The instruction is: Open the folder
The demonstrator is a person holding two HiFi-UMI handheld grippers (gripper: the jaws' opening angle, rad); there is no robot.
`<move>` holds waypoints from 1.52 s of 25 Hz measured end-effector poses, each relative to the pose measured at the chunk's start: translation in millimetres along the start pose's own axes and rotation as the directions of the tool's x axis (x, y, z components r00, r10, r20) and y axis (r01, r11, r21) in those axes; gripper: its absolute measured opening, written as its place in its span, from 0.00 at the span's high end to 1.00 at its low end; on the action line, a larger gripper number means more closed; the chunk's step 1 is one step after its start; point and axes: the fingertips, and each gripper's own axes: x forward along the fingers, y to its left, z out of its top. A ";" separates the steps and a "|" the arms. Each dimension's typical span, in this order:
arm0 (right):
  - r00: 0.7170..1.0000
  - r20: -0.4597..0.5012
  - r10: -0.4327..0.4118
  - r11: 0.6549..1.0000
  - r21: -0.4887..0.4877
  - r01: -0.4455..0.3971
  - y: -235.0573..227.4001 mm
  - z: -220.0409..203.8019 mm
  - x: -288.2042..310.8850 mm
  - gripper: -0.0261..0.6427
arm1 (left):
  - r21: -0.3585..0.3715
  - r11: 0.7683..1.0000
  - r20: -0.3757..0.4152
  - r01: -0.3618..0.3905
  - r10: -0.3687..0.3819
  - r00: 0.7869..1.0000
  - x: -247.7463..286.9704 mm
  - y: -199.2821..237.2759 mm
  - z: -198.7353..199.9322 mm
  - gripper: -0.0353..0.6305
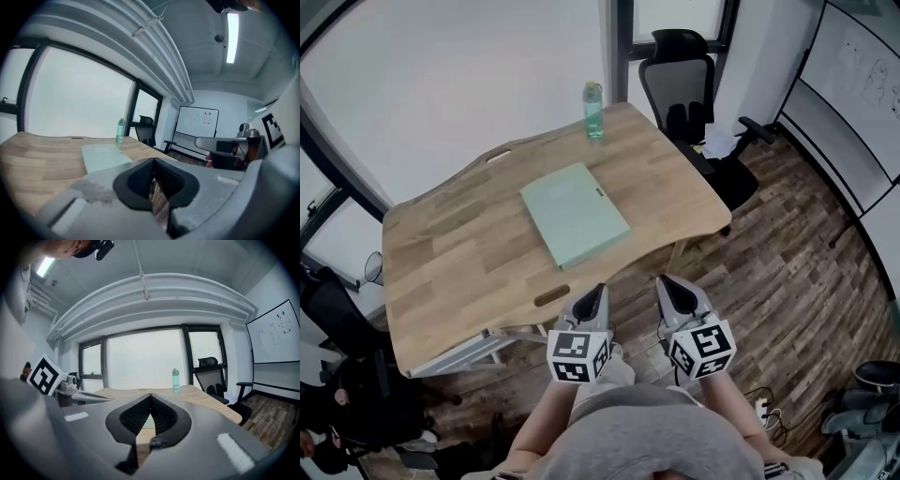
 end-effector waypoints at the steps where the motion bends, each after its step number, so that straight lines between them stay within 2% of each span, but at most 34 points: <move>1: 1.000 -0.001 0.000 1.000 -0.001 0.000 -3.2 1.1 9.4 0.96 | 0.001 1.000 -0.001 -0.001 0.001 1.000 6.9 6.2 2.7 0.95; 12: 1.000 -0.023 0.015 1.000 -0.008 -0.015 -26.9 6.6 101.5 0.96 | 0.015 1.000 -0.014 -0.013 0.013 1.000 63.0 68.2 21.5 0.95; 18: 0.998 -0.056 0.042 0.999 0.011 -0.041 -29.7 -0.7 145.3 0.96 | 0.010 0.999 -0.020 -0.040 0.040 0.999 75.1 99.7 19.1 0.95; 26: 0.991 -0.124 0.044 0.998 -0.043 -0.050 -52.3 -20.1 202.1 0.96 | 0.028 0.995 -0.065 -0.100 0.101 0.993 90.3 136.1 7.8 0.95; 32: 0.971 -0.228 0.064 0.997 -0.033 -0.074 -76.2 -53.6 246.2 0.96 | 0.054 0.994 -0.134 -0.099 0.105 0.985 102.8 146.0 -9.7 0.94; 38: 0.925 -0.369 0.094 0.990 -0.061 -0.125 -94.7 -92.9 289.2 0.96 | 0.072 0.995 -0.206 -0.069 0.083 0.975 127.4 155.0 -34.7 0.87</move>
